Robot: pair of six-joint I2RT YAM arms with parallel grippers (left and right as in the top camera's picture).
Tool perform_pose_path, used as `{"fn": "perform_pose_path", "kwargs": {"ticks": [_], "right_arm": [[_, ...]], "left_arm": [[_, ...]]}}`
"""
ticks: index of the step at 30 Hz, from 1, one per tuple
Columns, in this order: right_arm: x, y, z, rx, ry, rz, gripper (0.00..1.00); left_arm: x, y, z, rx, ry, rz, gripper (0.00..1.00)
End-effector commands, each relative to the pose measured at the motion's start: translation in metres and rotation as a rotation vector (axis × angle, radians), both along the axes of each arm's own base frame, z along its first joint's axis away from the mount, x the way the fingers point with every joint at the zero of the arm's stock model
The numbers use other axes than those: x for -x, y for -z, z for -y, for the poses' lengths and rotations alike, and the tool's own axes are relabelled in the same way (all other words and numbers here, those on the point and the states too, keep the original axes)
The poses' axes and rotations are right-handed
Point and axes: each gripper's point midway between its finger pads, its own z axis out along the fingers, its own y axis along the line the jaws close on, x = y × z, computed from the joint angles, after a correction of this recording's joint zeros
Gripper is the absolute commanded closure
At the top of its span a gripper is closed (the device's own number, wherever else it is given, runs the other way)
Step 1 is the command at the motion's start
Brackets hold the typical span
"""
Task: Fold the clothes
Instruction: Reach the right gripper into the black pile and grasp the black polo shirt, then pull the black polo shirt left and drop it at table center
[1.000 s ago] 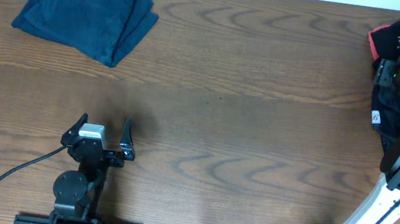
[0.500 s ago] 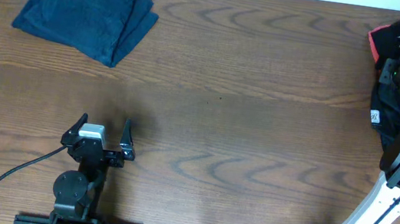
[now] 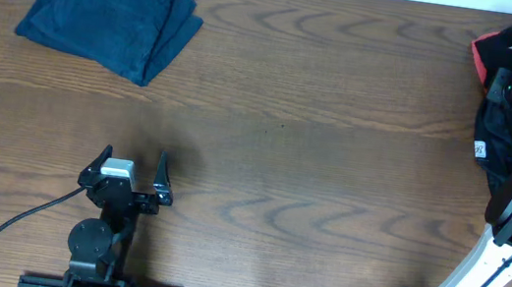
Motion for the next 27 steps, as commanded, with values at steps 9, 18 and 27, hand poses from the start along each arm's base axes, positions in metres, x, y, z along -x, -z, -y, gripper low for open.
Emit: {"fn": "perform_pose_path", "kwargs": {"ticks": [9, 18, 27], "right_arm": [[-0.006, -0.086, -0.006, -0.014, 0.056, 0.159, 0.99], [0.007, -0.19, -0.049, 0.014, -0.003, 0.303, 0.99], [0.022, -0.255, -0.165, -0.041, -0.197, 0.389, 0.99]], "left_arm": [[0.0, 0.016, 0.002, -0.007, 0.01, -0.041, 0.02], [0.0, 0.016, 0.002, -0.007, 0.01, -0.041, 0.02], [0.0, 0.016, 0.002, -0.007, 0.01, -0.041, 0.02]]}}
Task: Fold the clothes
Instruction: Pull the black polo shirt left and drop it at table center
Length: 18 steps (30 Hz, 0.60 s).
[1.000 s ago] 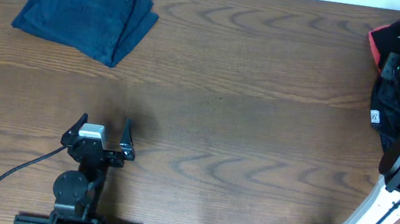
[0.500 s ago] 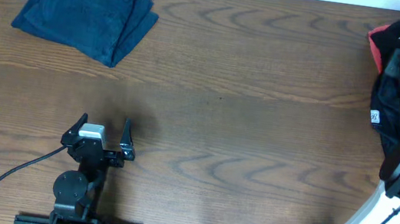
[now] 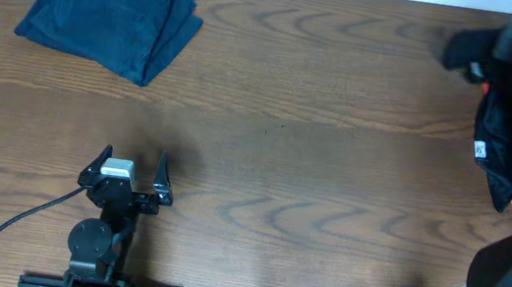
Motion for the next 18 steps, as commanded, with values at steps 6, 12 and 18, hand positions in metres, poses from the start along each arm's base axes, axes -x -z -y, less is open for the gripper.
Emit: {"fn": "perform_pose_path", "kwargs": {"ticks": [6, 12, 18], "right_arm": [[0.012, -0.02, -0.158, -0.156, -0.251, 0.011, 0.99], [0.036, 0.023, -0.294, -0.218, -0.487, -0.109, 0.99], [0.083, 0.093, -0.416, -0.225, -0.668, -0.258, 0.99]], "left_arm": [[0.0, 0.016, 0.002, -0.007, 0.01, -0.041, 0.02], [0.0, 0.016, 0.002, -0.007, 0.01, -0.041, 0.02], [0.0, 0.016, 0.002, -0.007, 0.01, -0.041, 0.02]]}}
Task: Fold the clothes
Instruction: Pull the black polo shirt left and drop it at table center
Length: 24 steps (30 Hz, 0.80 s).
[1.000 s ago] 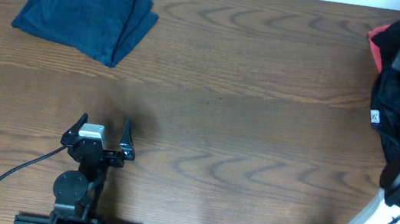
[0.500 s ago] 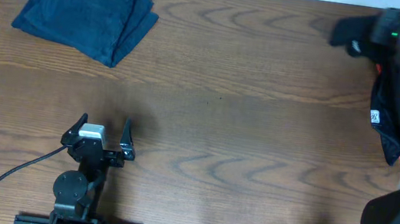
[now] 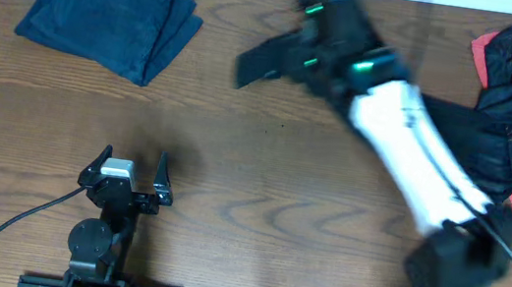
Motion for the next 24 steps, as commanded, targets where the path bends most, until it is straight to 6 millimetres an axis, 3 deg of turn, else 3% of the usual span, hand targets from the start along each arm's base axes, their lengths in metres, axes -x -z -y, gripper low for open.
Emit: {"fn": "perform_pose_path", "kwargs": {"ticks": [1, 5, 6, 8, 10, 11, 12, 14, 17, 24], "right_arm": [[0.027, 0.03, -0.059, -0.022, -0.079, -0.065, 0.99], [0.052, 0.049, -0.1, 0.005, -0.154, -0.064, 0.92], [0.054, 0.049, -0.103, 0.011, -0.156, -0.053, 0.89], [0.056, 0.039, -0.107, 0.02, -0.163, -0.015, 0.69], [0.054, 0.026, -0.103, 0.018, -0.162, 0.01, 0.66], [0.051, 0.017, -0.098, 0.012, -0.153, 0.021, 0.61], [0.049, 0.009, -0.091, 0.006, -0.142, 0.027, 0.5], [0.044, -0.009, -0.074, -0.003, -0.114, 0.04, 0.2], [0.042, -0.032, -0.042, 0.017, -0.107, 0.053, 0.01], [0.062, -0.047, 0.052, 0.103, 0.016, -0.087, 0.01]], "left_arm": [[0.0, 0.016, 0.002, -0.007, 0.01, -0.041, 0.02], [0.0, 0.016, 0.002, -0.007, 0.01, -0.041, 0.02], [0.0, 0.016, 0.002, -0.007, 0.01, -0.041, 0.02], [0.0, 0.016, 0.002, -0.007, 0.01, -0.041, 0.02], [0.0, 0.016, 0.002, -0.007, 0.01, -0.041, 0.02], [0.0, 0.016, 0.002, -0.007, 0.01, -0.041, 0.02], [0.0, 0.016, 0.002, -0.007, 0.01, -0.041, 0.02], [0.0, 0.016, 0.002, -0.007, 0.01, -0.041, 0.02], [0.0, 0.016, 0.002, -0.007, 0.01, -0.041, 0.02], [0.0, 0.016, 0.002, -0.007, 0.01, -0.041, 0.02]]}}
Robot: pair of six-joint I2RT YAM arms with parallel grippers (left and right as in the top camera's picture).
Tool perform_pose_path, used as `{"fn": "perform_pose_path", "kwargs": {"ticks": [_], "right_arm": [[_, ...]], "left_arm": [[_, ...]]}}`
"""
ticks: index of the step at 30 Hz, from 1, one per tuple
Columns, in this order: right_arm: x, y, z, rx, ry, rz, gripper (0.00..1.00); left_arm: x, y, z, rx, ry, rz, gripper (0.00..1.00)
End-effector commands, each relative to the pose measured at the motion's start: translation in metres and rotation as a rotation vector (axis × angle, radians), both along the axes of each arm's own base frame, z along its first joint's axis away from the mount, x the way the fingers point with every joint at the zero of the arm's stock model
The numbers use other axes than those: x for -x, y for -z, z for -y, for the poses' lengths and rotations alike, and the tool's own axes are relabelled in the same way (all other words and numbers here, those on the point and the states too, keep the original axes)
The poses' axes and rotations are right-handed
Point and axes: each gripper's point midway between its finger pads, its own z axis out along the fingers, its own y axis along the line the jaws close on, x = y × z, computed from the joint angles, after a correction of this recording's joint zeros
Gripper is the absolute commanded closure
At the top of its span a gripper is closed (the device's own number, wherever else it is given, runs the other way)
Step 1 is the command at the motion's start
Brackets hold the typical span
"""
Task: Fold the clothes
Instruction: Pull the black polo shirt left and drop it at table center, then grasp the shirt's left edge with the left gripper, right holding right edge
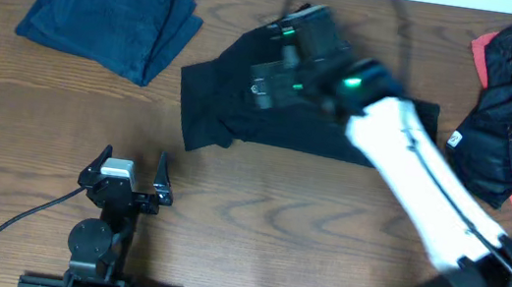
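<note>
A black garment (217, 104) lies spread across the middle of the table, from left of centre to the right under my right arm. My right gripper (267, 78) is low over its upper middle part. It is blurred and looks shut on the cloth, with its fingers mostly hidden by the wrist. My left gripper (128, 174) sits open near the front left, apart from any cloth. A folded dark blue garment (110, 10) rests at the back left.
A heap of black and red clothes lies at the right edge, with a white tag (454, 140) showing. The left arm's cable (13, 221) loops at the front left. A rail runs along the front edge.
My right gripper has moved lower and slightly left. The black garment that trailed behind it now lies spread on the table's middle, reaching left of the gripper.
My right gripper was first at the clothes heap at the far right. It was then above that heap with dark cloth hanging from it, then over the table's back middle with the black garment trailing. Now the garment lies at the centre. The left arm stayed still.
</note>
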Motion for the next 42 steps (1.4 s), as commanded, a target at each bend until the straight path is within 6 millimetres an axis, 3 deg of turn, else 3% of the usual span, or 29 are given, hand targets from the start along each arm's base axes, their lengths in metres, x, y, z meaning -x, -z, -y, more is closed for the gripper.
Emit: {"fn": "perform_pose_path", "kwargs": {"ticks": [1, 7, 11, 19, 24, 30, 36, 42], "right_arm": [[0.01, -0.015, 0.029, 0.014, 0.026, -0.026, 0.01], [0.036, 0.015, 0.078, 0.189, 0.11, -0.187, 0.01], [0.039, 0.032, 0.121, 0.269, 0.376, -0.255, 0.01], [0.031, 0.067, 0.186, 0.144, 0.598, -0.411, 0.01], [0.048, 0.104, 0.211, 0.125, 0.662, -0.525, 0.01], [0.057, 0.142, 0.218, 0.121, 0.685, -0.552, 0.01], [0.064, 0.17, 0.208, 0.053, 0.712, -0.581, 0.01], [0.066, 0.176, 0.203, 0.023, 0.699, -0.592, 0.01]], "left_arm": [[0.0, 0.016, 0.002, -0.007, 0.01, -0.041, 0.02], [0.0, 0.016, 0.002, -0.007, 0.01, -0.041, 0.02], [0.0, 0.016, 0.002, -0.007, 0.01, -0.041, 0.02], [0.0, 0.016, 0.002, -0.007, 0.01, -0.041, 0.02], [0.0, 0.016, 0.002, -0.007, 0.01, -0.041, 0.02], [0.0, 0.016, 0.002, -0.007, 0.01, -0.041, 0.02], [0.001, 0.015, 0.008, 0.069, 0.034, -0.042, 0.02], [0.01, -0.011, 0.052, 0.182, 0.293, 0.004, 0.02]]}}
